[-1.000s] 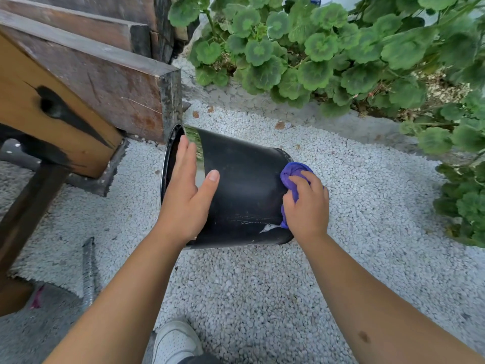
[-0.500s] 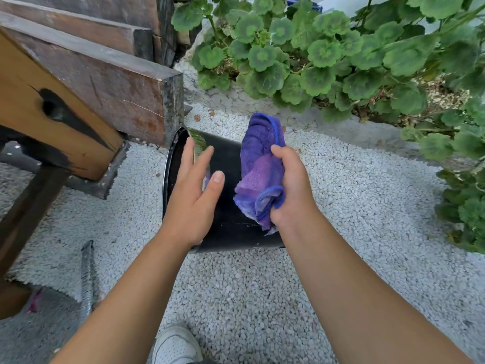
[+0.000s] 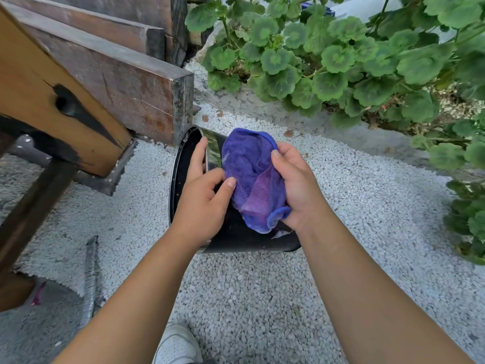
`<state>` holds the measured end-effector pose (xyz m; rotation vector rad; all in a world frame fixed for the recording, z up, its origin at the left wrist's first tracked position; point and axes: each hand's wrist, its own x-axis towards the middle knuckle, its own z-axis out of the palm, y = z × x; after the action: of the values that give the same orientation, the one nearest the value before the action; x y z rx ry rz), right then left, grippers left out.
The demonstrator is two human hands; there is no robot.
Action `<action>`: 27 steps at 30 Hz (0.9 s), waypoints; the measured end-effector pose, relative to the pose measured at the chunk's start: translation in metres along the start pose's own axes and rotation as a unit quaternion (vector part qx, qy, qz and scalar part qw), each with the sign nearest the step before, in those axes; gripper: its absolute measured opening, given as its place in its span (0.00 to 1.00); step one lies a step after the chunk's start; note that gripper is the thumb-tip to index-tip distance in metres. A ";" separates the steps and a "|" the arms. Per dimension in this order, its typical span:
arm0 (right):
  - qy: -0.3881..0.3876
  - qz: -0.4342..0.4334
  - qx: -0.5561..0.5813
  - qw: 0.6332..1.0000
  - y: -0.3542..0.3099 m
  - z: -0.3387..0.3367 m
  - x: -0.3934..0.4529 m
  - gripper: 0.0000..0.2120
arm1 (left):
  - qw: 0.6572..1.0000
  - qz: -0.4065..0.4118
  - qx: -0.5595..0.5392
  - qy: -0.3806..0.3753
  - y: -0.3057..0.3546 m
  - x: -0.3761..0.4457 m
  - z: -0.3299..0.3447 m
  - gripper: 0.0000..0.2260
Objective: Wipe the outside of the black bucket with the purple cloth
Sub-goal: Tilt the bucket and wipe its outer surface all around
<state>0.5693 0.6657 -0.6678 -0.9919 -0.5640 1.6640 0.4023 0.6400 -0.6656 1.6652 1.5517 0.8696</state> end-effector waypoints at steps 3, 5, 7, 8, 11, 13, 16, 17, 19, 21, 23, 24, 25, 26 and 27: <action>0.046 -0.026 -0.114 0.992 0.002 -0.009 0.003 0.15 | 1.000 0.004 0.013 0.014 0.001 0.002 0.000 0.16; 0.078 -0.043 -0.173 0.981 0.005 -0.010 0.002 0.19 | 1.000 0.014 0.014 0.018 0.003 0.002 0.000 0.16; 0.145 -0.062 -0.272 0.949 0.010 -0.010 0.001 0.14 | 0.999 0.021 0.020 0.019 0.002 0.002 0.000 0.15; 0.178 -0.068 -0.320 0.928 0.012 -0.010 -0.002 0.10 | 0.999 0.021 0.023 0.021 0.001 0.002 0.000 0.15; 0.221 -0.078 -0.380 0.895 0.012 -0.002 -0.012 0.07 | 0.999 0.013 0.028 0.032 -0.005 0.003 0.000 0.14; 0.183 -0.032 -0.371 0.910 0.009 0.004 -0.015 0.23 | 0.999 0.012 0.030 0.038 -0.007 0.004 0.000 0.14; 0.104 0.044 -0.372 0.921 -0.002 0.013 -0.011 0.29 | 0.998 0.023 0.035 0.044 -0.007 0.005 -0.002 0.15; 0.098 0.018 -0.369 0.924 -0.003 0.012 -0.009 0.20 | 0.998 0.027 0.038 0.045 -0.007 0.004 -0.003 0.16; 0.139 -0.103 -0.386 0.906 -0.005 0.011 -0.008 0.04 | 0.998 0.025 0.042 0.045 -0.009 0.003 -0.003 0.15; 0.190 -0.210 -0.384 0.879 0.000 0.007 -0.011 0.11 | 0.998 0.012 0.049 0.044 -0.010 0.004 -0.004 0.13; 0.236 -0.232 -0.386 0.861 0.009 -0.001 -0.014 0.18 | 0.997 0.005 0.061 0.045 -0.009 0.004 -0.005 0.11; 0.245 -0.210 -0.412 0.852 0.015 -0.005 -0.016 0.21 | 0.997 0.007 0.066 0.045 -0.009 0.004 -0.005 0.11; 0.235 -0.183 -0.440 0.847 0.021 -0.009 -0.017 0.24 | 0.997 0.009 0.068 0.046 -0.008 0.005 -0.005 0.12; 0.210 -0.167 -0.455 0.849 0.027 -0.012 -0.018 0.24 | 0.997 0.009 0.068 0.044 -0.008 0.005 -0.004 0.12; 0.176 -0.167 -0.448 0.861 0.031 -0.010 -0.021 0.23 | 0.997 0.006 0.069 0.041 -0.008 0.005 -0.003 0.11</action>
<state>0.5625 0.6353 -0.6903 -1.6968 -1.2258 0.8292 0.3956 0.6451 -0.6704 1.7580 1.6917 0.8631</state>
